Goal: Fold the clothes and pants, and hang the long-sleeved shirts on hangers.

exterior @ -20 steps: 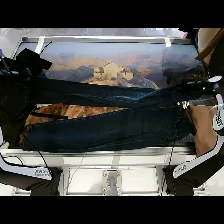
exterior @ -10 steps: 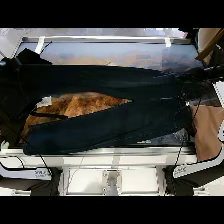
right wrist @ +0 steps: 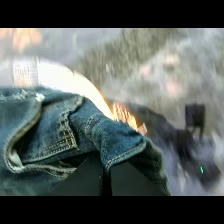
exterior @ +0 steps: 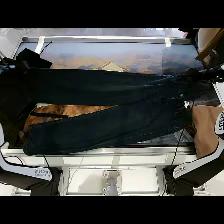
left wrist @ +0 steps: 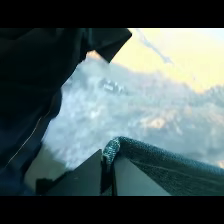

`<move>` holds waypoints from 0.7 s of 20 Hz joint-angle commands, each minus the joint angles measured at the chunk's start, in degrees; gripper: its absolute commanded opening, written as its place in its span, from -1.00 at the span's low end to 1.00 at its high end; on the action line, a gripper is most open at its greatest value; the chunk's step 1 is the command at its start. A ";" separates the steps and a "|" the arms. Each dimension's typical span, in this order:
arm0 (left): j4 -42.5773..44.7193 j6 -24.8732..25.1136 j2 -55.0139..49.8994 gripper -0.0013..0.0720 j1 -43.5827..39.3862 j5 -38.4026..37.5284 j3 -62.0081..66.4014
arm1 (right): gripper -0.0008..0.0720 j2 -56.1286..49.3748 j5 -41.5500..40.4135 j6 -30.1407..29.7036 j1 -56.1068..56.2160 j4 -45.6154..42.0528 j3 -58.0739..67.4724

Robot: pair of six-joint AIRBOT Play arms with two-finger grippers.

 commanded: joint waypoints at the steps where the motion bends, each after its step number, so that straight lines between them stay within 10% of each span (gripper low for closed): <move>1: 0.15 -0.07 -5.62 -0.92 -2.73 7.93 -0.02 | -0.86 -4.07 -10.03 0.90 2.49 1.90 0.09; 4: -0.24 -5.44 -9.66 -0.86 -3.48 12.66 0.00 | -0.79 -7.13 -14.64 2.36 4.87 1.88 0.11; 6: -0.22 -9.38 -9.60 0.67 -3.02 12.92 0.37 | 0.12 -7.23 -16.85 6.25 4.98 1.79 0.33; 7: -0.20 -9.94 -8.57 0.94 -2.19 9.86 1.25 | 0.12 -6.82 -15.76 7.76 4.42 1.49 1.09; 14: 9.20 -9.20 13.31 0.74 10.10 -24.13 -3.15 | 0.11 4.79 17.99 5.66 -3.63 -5.01 6.25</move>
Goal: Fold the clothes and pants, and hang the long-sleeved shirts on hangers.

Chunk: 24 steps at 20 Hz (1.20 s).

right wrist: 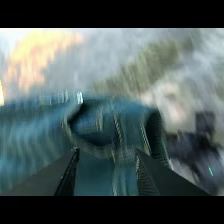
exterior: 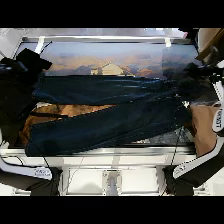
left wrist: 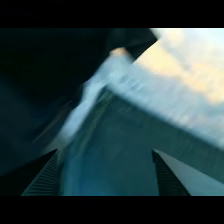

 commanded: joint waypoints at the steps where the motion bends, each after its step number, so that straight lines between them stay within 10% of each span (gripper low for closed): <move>1: 5.70 2.19 13.35 0.74 6.01 -15.41 -8.33 | 0.11 7.65 16.85 -2.51 -3.93 -3.06 -0.22; 9: 5.16 6.60 42.23 0.69 27.23 -21.49 -53.16 | 0.12 31.69 19.71 -9.11 -8.09 -3.23 -26.91; 13: -3.56 13.84 42.36 0.69 36.63 -27.12 -58.36 | 0.12 38.51 16.90 -10.51 -10.95 -3.28 -38.71; 24: -3.98 14.86 37.97 0.69 43.67 -33.20 -58.73 | 0.12 49.07 11.93 -16.81 -27.65 -1.09 -61.75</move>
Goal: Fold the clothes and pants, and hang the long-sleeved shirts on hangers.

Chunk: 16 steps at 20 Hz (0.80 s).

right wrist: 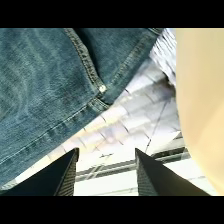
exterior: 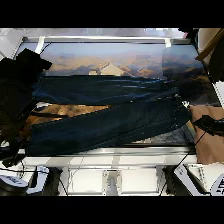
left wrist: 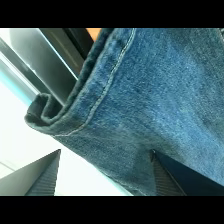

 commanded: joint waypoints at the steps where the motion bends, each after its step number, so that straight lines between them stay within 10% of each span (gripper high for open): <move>1: 0.17 -0.09 -2.10 0.69 0.48 0.94 -0.20 | 0.12 0.98 -0.57 -1.20 -2.38 1.03 -2.25; 10: -2.27 -1.73 -12.09 -0.92 -7.48 17.00 -0.07 | 0.11 0.98 0.46 -1.16 -2.38 8.66 -2.25; 16: -6.03 -2.08 -12.37 -0.93 -18.51 25.40 6.25 | 0.11 0.98 -0.02 -1.16 -2.38 11.32 -2.25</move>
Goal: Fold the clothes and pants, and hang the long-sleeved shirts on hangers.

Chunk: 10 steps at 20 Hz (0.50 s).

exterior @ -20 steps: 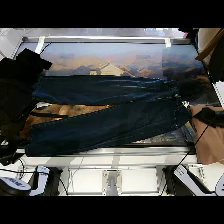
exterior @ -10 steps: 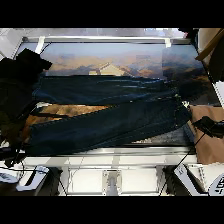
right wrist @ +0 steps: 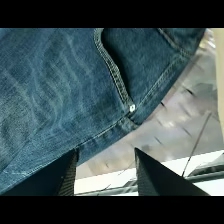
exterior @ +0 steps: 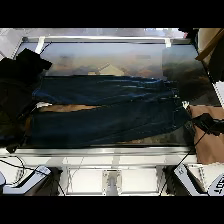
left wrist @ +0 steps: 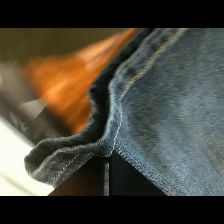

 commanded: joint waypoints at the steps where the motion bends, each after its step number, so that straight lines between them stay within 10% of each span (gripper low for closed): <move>1: -1.62 -1.16 -0.70 -0.92 -7.06 6.67 4.33 | 0.11 0.02 -1.42 0.00 -0.04 1.44 -0.02; 3: -2.91 -2.23 -1.18 -0.65 -9.81 6.32 6.47 | 0.11 0.02 -2.54 0.00 -0.04 1.62 0.00; 4: -3.13 -4.13 -1.05 0.52 -10.19 4.76 7.69 | 0.12 0.02 -2.45 -0.02 -0.04 1.84 0.07; 5: -2.67 -6.27 -0.74 0.92 -9.97 2.21 8.92 | 0.12 0.04 -1.62 -0.61 -0.07 1.51 0.63; 10: 4.83 -12.17 5.11 0.95 -1.99 -7.56 5.81 | 0.12 3.23 0.68 -2.82 -3.19 -5.05 -1.09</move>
